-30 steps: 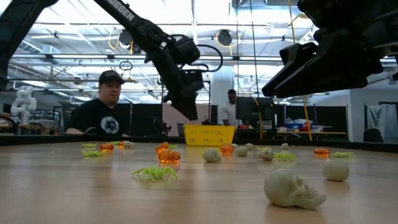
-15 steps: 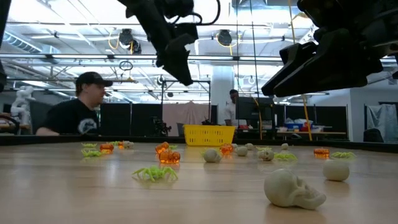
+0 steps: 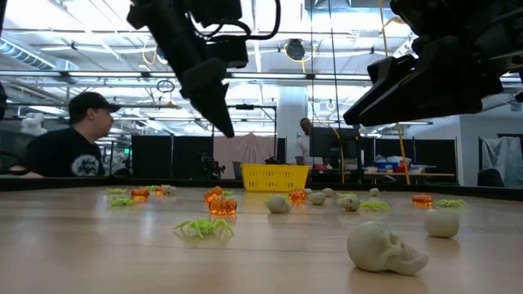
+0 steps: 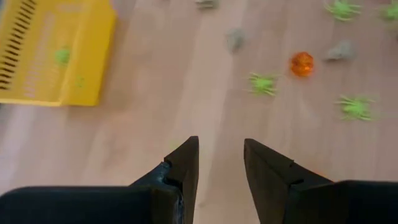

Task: Sort Halloween decoration
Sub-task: Put the green spider toy into the yellow bin

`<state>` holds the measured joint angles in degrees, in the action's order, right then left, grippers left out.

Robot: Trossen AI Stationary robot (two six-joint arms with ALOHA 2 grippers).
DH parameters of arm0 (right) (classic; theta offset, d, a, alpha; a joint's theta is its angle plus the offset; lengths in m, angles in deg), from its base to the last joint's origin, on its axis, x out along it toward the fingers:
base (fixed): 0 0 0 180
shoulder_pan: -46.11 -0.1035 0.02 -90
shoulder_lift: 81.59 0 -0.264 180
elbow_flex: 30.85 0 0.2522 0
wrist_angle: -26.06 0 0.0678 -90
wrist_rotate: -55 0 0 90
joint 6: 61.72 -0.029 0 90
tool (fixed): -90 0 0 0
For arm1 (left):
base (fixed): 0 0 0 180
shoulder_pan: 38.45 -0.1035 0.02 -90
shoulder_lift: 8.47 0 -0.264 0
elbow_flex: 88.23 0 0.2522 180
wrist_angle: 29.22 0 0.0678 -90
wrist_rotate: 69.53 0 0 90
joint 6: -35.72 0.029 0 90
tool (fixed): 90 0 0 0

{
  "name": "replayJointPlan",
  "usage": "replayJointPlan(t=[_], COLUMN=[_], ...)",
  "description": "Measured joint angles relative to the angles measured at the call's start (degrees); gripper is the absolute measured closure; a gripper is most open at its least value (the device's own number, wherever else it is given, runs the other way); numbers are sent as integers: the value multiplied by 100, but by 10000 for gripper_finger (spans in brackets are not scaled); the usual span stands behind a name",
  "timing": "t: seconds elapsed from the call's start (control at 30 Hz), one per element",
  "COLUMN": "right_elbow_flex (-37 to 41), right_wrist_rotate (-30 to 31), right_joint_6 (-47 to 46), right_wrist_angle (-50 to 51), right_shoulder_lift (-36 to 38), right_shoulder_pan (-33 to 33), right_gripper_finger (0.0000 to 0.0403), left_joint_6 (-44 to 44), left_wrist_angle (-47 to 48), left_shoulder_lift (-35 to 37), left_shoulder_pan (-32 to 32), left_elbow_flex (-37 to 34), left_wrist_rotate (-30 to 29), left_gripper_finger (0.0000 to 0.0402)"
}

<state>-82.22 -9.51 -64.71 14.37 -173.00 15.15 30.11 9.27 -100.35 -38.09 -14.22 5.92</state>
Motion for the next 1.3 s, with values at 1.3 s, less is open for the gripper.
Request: replayJointPlan(t=[1.3], right_elbow_flex=[-2], right_wrist_rotate=[0], right_joint_6=[-85], right_wrist_angle=[57], right_shoulder_lift=[0], right_shoulder_pan=[111], right_gripper_finger=[280], left_joint_6=[-644], left_wrist_angle=[-1141], left_shoulder_lift=[-905], left_shoulder_pan=[158], left_elbow_flex=[-727], left_wrist_rotate=[-1318], left_gripper_finger=[201])
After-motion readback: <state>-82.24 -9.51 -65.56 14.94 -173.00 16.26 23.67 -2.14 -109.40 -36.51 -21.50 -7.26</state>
